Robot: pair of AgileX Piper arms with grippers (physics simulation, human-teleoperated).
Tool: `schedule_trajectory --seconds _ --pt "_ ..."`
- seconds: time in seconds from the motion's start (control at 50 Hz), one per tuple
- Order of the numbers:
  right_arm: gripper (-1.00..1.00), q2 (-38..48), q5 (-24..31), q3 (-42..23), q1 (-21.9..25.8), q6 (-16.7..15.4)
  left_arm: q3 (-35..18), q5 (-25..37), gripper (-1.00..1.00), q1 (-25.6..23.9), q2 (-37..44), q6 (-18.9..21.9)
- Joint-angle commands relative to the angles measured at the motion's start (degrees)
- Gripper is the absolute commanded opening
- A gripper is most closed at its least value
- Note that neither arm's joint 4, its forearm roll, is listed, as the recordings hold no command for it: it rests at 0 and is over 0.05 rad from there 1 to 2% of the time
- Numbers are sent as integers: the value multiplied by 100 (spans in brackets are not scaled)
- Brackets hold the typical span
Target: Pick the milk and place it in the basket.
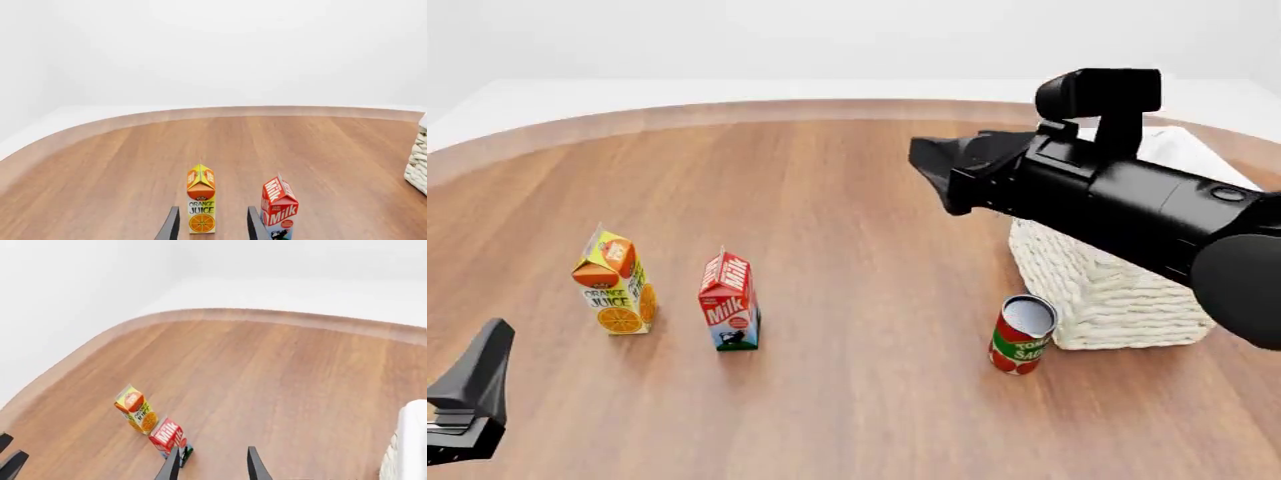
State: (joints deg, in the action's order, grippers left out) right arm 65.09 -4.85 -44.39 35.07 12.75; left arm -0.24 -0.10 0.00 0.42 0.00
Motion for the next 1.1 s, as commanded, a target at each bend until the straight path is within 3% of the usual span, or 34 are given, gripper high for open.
schedule_trajectory --seconds 0.02,0.1,0.14,0.36,0.48,1.1 --pt "100 404 702 -793 -2 295 0 0 100 0 0 0" --pt "100 497 743 -877 -30 287 0 0 100 0 0 0" --pt "100 588 738 -899 -1 528 0 0 100 0 0 0" --pt "100 1151 828 -1294 69 753 0 0 100 0 0 0" --pt "100 1498 750 -1473 167 1046 0 0 100 0 0 0" --pt "100 2844 699 -2396 639 1655 0 0 100 0 0 0"
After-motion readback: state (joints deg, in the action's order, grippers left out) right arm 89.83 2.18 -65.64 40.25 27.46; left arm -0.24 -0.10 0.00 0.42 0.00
